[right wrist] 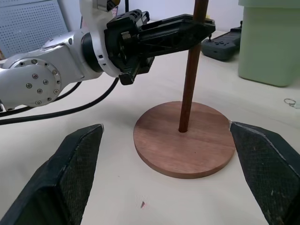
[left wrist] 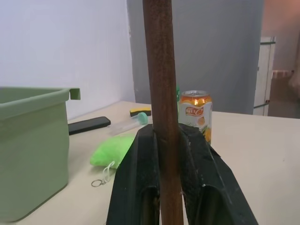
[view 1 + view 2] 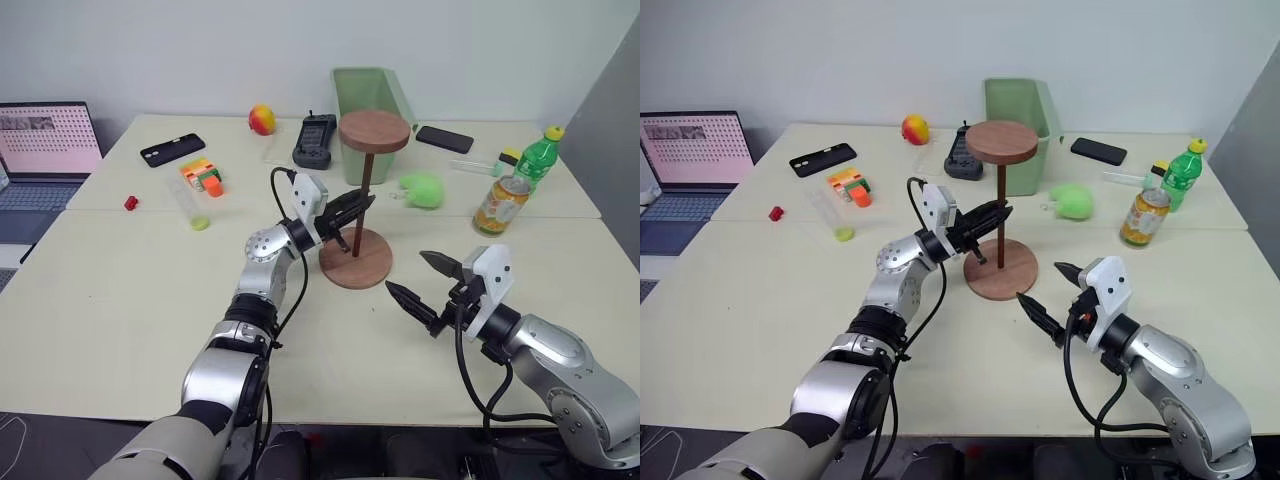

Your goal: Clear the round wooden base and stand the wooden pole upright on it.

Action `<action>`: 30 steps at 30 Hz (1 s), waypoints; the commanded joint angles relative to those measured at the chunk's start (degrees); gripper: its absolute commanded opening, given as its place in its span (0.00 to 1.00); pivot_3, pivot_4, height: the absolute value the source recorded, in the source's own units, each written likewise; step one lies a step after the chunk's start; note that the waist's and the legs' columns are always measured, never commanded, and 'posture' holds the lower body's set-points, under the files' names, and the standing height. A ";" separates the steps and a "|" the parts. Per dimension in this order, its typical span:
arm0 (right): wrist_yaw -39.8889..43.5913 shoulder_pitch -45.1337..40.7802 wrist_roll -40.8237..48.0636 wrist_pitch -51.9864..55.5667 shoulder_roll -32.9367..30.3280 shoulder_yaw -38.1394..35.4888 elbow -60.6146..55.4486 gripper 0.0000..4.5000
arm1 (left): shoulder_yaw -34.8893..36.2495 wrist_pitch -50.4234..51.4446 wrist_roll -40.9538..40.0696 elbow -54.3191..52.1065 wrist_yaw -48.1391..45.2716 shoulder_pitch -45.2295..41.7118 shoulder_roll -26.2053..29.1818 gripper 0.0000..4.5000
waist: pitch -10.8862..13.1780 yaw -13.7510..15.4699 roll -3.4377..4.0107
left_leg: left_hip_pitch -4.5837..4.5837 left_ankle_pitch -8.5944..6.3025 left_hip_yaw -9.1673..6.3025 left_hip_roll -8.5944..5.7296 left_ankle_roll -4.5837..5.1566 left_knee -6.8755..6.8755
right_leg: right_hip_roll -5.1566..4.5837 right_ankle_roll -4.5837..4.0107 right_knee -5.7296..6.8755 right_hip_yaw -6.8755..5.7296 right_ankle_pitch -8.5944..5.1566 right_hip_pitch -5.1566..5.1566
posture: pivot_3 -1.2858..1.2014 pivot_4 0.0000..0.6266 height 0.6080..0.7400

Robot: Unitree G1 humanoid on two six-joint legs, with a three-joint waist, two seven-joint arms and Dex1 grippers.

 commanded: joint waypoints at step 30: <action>-0.21 -0.65 1.56 -0.38 0.08 -0.92 -2.07 1.00 | -5.30 18.95 3.70 -5.85 3.44 4.95 8.02 0.06 | -1.25 -0.31 -0.07 | 1.83 -0.06 -0.01 0.10 0.05 -1.05 | -0.01 0.42 -1.04 0.09 -0.26 1.83 | 0.52 0.24 1.00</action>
